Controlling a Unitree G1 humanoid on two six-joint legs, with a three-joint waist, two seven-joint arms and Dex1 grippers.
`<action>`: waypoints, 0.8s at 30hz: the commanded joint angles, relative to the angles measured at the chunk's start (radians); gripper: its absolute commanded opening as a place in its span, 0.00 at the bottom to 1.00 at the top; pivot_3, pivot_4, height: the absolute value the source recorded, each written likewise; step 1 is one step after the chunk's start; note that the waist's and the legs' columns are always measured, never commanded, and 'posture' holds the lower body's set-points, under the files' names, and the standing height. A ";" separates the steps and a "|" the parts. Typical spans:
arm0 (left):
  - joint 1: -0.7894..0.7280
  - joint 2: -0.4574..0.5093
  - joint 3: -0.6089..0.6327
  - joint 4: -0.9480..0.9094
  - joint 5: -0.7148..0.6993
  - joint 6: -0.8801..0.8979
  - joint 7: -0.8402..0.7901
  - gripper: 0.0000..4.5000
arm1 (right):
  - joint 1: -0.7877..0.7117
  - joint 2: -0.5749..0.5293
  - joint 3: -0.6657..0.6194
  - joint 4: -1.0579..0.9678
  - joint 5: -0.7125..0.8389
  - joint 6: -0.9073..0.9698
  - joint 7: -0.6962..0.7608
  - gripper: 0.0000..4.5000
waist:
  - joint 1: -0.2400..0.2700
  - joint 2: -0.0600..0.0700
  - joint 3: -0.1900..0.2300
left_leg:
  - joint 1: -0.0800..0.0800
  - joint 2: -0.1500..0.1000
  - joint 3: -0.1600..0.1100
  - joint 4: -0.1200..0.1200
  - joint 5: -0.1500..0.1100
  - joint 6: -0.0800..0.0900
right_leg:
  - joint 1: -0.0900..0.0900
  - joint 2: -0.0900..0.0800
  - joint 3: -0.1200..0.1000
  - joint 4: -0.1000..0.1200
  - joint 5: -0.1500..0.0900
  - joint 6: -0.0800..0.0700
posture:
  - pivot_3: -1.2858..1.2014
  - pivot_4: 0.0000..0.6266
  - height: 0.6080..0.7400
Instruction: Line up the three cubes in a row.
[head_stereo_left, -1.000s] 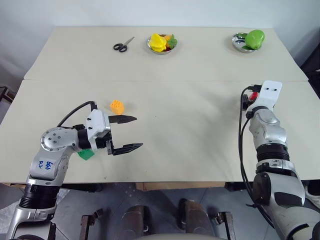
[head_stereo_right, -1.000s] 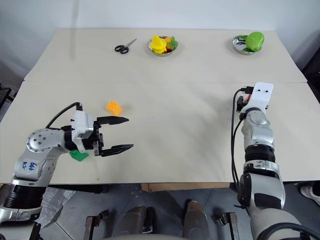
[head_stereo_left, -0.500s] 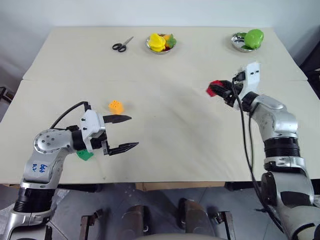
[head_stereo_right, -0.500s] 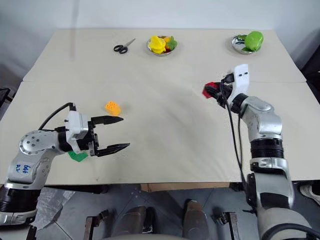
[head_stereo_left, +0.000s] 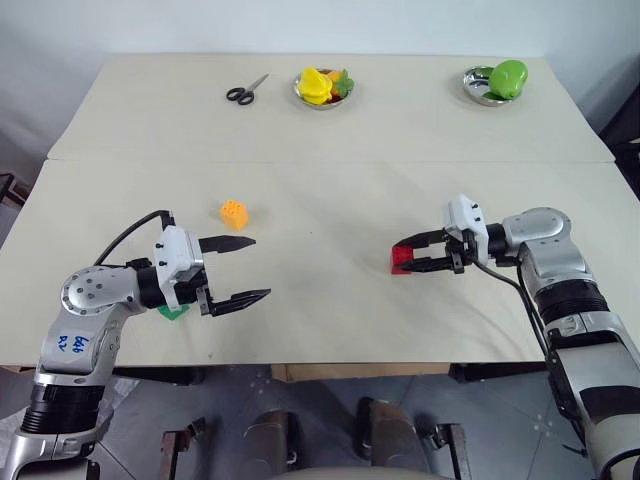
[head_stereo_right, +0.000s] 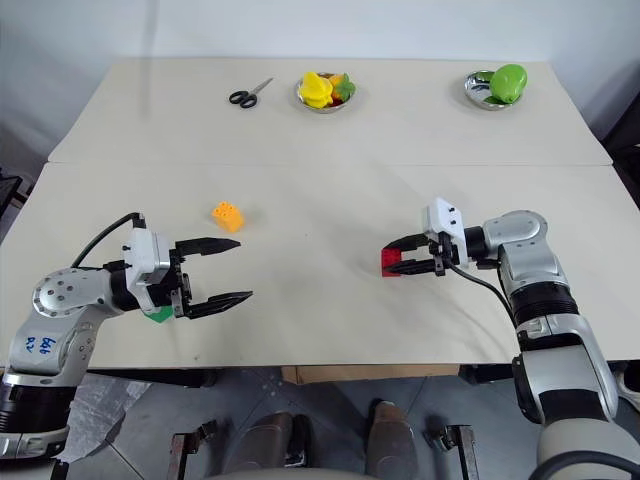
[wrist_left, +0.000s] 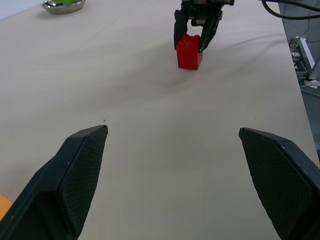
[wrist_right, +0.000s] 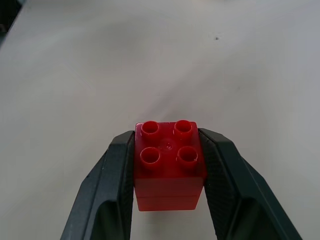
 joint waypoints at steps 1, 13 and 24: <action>0.010 0.012 0.038 -0.045 -0.029 0.000 0.002 1.00 | -0.015 0.012 0.004 0.040 0.035 -0.076 0.064 0.33 | 0.000 0.000 0.000 | 0.000 0.000 0.000 0.000 0.000 0.000 | 0.000 0.000 0.000 0.000 0.000 0.000 | 0.52 0.24 1.00; 0.039 0.021 0.119 -0.039 -0.047 0.004 0.023 1.00 | -0.029 -0.003 -0.026 0.063 0.094 -0.112 0.064 0.99 | 0.000 0.000 0.000 | 0.000 0.001 -0.001 0.004 -0.001 -0.001 | 0.001 0.000 0.000 0.002 0.000 0.000 | 0.52 0.24 1.00; 0.484 0.039 0.683 0.062 -0.103 -0.010 0.051 1.00 | 0.248 -0.040 -0.058 -0.569 0.523 0.159 0.053 1.00 | 0.001 0.000 0.001 | 0.001 0.009 0.001 0.006 -0.007 -0.004 | 0.000 0.003 -0.004 0.001 -0.002 -0.003 | 0.52 0.24 1.00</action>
